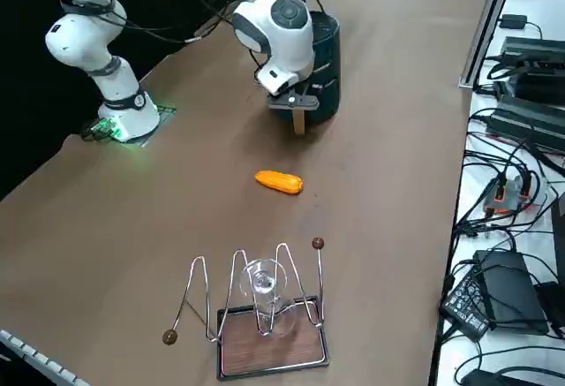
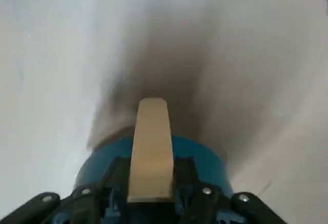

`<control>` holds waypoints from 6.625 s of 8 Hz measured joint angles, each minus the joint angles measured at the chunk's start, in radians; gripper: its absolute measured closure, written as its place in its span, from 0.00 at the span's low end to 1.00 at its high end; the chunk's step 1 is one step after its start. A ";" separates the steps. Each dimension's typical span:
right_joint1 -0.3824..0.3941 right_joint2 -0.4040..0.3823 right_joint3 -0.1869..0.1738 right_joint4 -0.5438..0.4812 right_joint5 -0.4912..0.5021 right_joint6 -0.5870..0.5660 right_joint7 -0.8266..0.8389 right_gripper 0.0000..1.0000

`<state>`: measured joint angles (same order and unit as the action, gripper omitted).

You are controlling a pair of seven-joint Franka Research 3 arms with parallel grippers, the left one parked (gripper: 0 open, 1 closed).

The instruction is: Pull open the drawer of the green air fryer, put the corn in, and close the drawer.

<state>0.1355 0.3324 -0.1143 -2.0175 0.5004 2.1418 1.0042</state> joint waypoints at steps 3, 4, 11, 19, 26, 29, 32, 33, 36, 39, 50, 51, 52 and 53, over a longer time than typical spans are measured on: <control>-0.066 0.001 -0.004 0.000 0.000 0.002 -0.075 0.54; -0.083 0.001 -0.004 0.000 0.000 0.001 -0.091 0.54; -0.104 0.024 -0.004 0.012 -0.001 0.004 -0.148 0.54; -0.149 0.029 -0.005 0.136 -0.225 -0.090 -0.269 0.00; -0.227 0.114 -0.004 0.196 -0.334 -0.086 -1.049 0.00; -0.225 0.199 -0.002 0.197 -0.355 0.013 -1.139 0.00; -0.221 0.245 0.002 0.197 -0.359 0.055 -1.142 0.02; -0.221 0.254 0.002 0.197 -0.359 0.061 -1.143 0.04; -0.213 0.253 0.006 0.215 -0.361 0.067 -1.146 0.44; -0.194 0.147 0.011 0.289 -0.360 -0.083 -1.155 0.44; 0.004 0.061 0.033 0.316 -0.247 -0.362 -1.034 0.44; 0.007 0.067 0.033 0.314 -0.241 -0.362 -1.034 0.44; 0.012 0.073 0.033 0.313 -0.236 -0.362 -1.034 0.44; 0.019 0.081 0.033 0.313 -0.233 -0.361 -1.034 0.44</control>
<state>0.1546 0.4131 -0.0813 -1.7048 0.2672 1.7808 -0.0296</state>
